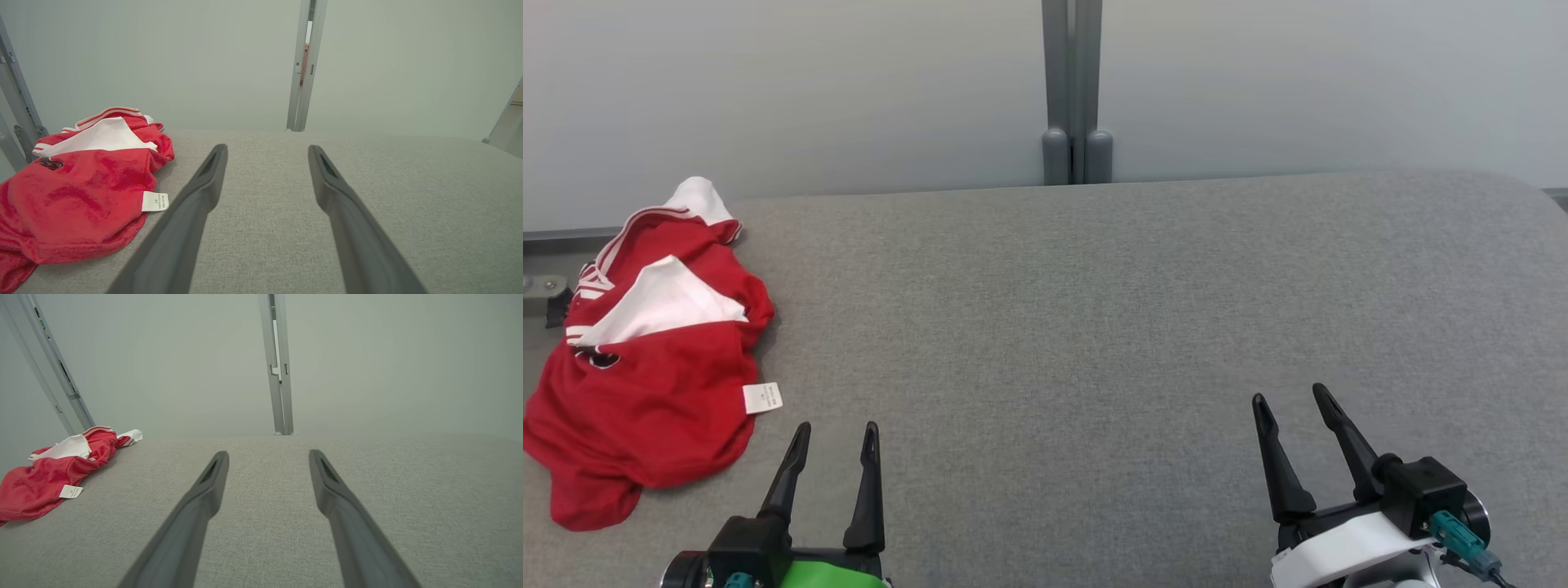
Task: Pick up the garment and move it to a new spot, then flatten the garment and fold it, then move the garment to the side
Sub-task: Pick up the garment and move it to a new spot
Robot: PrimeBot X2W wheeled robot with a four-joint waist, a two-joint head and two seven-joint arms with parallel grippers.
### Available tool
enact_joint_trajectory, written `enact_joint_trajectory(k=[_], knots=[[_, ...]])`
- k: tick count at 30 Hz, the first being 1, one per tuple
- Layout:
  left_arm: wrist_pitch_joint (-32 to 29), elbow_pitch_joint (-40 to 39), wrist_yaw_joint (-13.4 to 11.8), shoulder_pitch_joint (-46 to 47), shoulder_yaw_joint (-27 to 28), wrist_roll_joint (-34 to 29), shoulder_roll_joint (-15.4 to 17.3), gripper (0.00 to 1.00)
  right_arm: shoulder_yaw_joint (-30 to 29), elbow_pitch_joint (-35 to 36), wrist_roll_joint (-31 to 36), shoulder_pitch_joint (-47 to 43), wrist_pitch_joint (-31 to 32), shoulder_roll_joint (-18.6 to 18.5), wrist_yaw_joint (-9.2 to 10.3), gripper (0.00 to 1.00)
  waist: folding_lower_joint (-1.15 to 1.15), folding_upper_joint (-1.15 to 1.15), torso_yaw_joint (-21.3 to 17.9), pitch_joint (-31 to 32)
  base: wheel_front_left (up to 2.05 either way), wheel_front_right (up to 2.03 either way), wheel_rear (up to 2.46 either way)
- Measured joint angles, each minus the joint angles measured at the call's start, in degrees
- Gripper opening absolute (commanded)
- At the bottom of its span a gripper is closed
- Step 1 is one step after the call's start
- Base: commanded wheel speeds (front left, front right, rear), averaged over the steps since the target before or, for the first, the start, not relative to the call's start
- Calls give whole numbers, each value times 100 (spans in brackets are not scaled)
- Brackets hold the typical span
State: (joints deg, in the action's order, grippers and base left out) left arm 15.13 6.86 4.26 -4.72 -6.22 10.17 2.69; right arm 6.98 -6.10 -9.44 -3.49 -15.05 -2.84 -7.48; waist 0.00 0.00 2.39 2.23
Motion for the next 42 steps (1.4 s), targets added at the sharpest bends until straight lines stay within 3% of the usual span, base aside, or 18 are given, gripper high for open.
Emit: enact_joint_trajectory(k=[27,42], knots=[[2,-215,-233,-421,645,-335,4,100,-1,-3,-58,-216,0,5,0,100,0,0,1981,93,0,0,0],[2,-391,-335,-38,561,-247,3,100,-69,21,226,31,0,8,0,100,0,0,2333,-345,0,0,0]])
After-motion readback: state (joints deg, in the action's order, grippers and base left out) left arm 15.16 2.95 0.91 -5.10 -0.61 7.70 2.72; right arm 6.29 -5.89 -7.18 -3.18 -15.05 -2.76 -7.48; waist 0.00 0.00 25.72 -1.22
